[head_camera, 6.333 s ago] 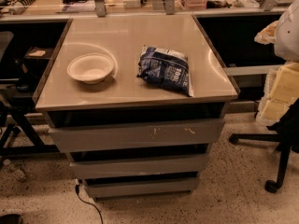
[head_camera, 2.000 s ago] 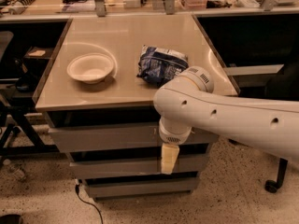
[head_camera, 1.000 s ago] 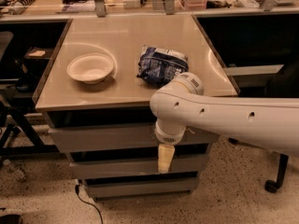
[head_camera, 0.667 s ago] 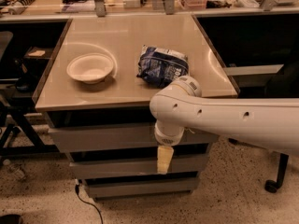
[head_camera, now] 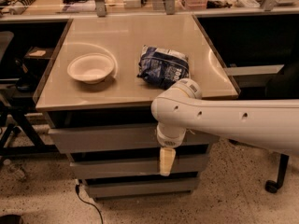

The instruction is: Open top drawer

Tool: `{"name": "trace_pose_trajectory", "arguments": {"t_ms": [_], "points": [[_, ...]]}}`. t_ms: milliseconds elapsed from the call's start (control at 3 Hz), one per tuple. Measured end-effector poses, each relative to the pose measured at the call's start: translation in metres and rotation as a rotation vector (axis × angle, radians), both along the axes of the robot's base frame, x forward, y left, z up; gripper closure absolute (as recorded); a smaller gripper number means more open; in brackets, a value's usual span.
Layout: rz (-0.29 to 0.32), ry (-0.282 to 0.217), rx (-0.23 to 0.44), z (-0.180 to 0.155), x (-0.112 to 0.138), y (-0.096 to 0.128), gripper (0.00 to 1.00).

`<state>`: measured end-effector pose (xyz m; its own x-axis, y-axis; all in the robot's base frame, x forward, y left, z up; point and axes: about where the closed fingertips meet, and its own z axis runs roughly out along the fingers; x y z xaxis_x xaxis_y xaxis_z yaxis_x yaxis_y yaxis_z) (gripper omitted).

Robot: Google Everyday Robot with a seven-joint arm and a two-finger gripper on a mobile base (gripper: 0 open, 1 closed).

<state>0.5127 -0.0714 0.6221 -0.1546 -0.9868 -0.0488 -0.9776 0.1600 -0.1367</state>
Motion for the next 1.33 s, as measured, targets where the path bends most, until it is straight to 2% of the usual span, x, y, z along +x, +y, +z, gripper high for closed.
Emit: {"name": "trace_pose_trajectory", "arguments": {"t_ms": [333, 667, 1000, 1333], "points": [[0.005, 0.015, -0.007, 0.004, -0.010, -0.005, 0.00], [0.002, 0.057, -0.004, 0.030, -0.048, -0.025, 0.00], [-0.048, 0.106, -0.008, 0.098, -0.130, -0.061, 0.00], [-0.042, 0.089, -0.004, 0.099, -0.123, -0.057, 0.00]]}}
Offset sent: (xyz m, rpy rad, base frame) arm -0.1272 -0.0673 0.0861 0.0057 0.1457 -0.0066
